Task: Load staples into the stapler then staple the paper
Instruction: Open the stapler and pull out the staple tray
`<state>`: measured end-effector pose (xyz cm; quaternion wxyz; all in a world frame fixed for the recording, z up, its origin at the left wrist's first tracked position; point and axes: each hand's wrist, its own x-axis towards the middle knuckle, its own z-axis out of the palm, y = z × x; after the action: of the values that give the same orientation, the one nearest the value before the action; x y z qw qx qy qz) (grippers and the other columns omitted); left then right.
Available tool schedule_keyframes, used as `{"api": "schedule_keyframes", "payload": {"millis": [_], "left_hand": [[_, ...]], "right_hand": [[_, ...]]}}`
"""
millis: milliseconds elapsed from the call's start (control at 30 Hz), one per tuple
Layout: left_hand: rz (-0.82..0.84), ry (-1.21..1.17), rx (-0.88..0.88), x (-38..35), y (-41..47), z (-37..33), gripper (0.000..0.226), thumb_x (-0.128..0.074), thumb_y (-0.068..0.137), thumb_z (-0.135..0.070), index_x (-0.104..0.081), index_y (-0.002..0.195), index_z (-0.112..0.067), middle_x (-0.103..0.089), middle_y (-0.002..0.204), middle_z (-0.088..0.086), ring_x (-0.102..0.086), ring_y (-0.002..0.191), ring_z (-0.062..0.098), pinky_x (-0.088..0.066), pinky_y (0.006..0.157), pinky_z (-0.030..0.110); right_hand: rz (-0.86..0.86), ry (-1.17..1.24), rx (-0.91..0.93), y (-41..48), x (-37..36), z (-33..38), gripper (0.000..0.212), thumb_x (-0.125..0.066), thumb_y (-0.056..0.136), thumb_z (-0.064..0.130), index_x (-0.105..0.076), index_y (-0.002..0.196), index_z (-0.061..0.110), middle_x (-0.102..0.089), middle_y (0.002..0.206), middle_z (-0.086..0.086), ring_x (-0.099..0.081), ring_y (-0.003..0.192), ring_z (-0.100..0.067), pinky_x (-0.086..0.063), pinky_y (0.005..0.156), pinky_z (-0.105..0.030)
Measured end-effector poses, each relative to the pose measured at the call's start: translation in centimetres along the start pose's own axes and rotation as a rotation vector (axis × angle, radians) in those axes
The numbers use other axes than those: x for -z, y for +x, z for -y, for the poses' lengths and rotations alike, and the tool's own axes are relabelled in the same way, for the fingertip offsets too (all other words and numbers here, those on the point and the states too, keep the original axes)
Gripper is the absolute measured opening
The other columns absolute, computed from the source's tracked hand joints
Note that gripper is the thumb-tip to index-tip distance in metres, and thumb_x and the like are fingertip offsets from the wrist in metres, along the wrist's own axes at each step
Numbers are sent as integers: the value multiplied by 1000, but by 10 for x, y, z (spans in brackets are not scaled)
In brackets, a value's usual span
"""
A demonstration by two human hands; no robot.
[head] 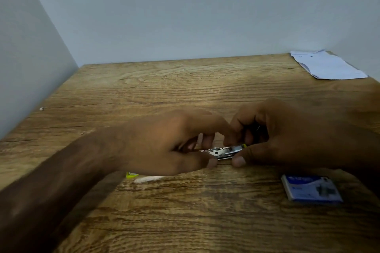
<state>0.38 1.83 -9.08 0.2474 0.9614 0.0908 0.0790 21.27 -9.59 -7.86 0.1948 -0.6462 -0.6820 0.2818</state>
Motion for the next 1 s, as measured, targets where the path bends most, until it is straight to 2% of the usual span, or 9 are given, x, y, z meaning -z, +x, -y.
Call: {"api": "schedule_keyframes", "payload": {"millis": [167, 300, 400, 533, 633, 733, 833, 900, 1000], "left_hand": [[-15, -15, -58, -5, 5, 6, 31, -76, 92, -26, -70, 119, -39, -58, 91, -15, -62, 74, 7, -49, 58, 17], [-72, 39, -78, -14, 2, 3, 31, -74, 93, -24, -65, 120, -37, -53, 91, -19, -58, 75, -2, -49, 59, 18], [-103, 36, -70, -18, 4, -4, 24, -75, 91, -17, -64, 109, -29, -50, 87, -19, -58, 78, 2, -50, 63, 27], [-51, -15, -10, -13, 2, -9, 18, -73, 94, -18, -59, 94, -29, -54, 85, -16, -57, 76, 5, -40, 62, 13], [-66, -124, 55, -11, -1, -12, 24, -75, 93, -13, -54, 85, -21, -52, 71, -20, -51, 63, -1, -35, 56, 6], [-68, -197, 100, -7, -4, -13, 29, -72, 94, -7, -49, 80, -16, -56, 70, -8, -46, 59, 4, -38, 53, 19], [-69, -262, 107, -1, -7, -13, 35, -61, 87, 7, -40, 73, -17, -66, 81, 7, -55, 70, 28, -42, 56, 39], [-60, -238, 123, 2, -10, -15, 27, -56, 79, 5, -41, 74, -17, -68, 84, 7, -57, 72, 28, -44, 58, 38], [-49, -189, 183, -2, -11, -18, 18, -56, 80, -3, -48, 82, -19, -66, 79, 4, -52, 62, 15, -42, 53, 31]], "right_hand": [[16, 73, -7, 1, 1, -2, 25, -89, 64, 42, -75, 85, 39, -71, 69, 20, -63, 56, 5, -46, 50, -9], [-8, 37, -9, 2, 2, -3, 27, -89, 61, 46, -74, 83, 40, -72, 68, 21, -63, 55, 5, -46, 50, -10], [-20, 31, -6, 2, 2, -1, 27, -87, 58, 47, -73, 79, 41, -72, 65, 19, -63, 53, 5, -45, 48, -9], [-27, 35, -2, 2, 0, 1, 26, -86, 57, 49, -72, 78, 42, -73, 65, 17, -65, 54, 2, -47, 48, -12], [-12, 21, -2, 1, -1, 2, 27, -83, 60, 52, -73, 82, 41, -74, 68, 16, -67, 57, 0, -48, 48, -15], [-17, 59, 2, 2, -1, 1, 25, -86, 61, 48, -76, 81, 37, -75, 66, 12, -66, 54, 0, -48, 49, -12], [-12, 106, -17, 1, -1, 2, 23, -88, 61, 43, -77, 79, 34, -75, 64, 10, -66, 53, 0, -46, 47, -9], [-2, 120, -18, 2, -1, 3, 23, -89, 61, 42, -77, 79, 33, -75, 63, 10, -66, 52, 1, -45, 47, -9], [15, 107, -23, 1, -1, 5, 23, -88, 61, 42, -76, 79, 35, -75, 63, 13, -66, 52, 1, -47, 48, -9]]}}
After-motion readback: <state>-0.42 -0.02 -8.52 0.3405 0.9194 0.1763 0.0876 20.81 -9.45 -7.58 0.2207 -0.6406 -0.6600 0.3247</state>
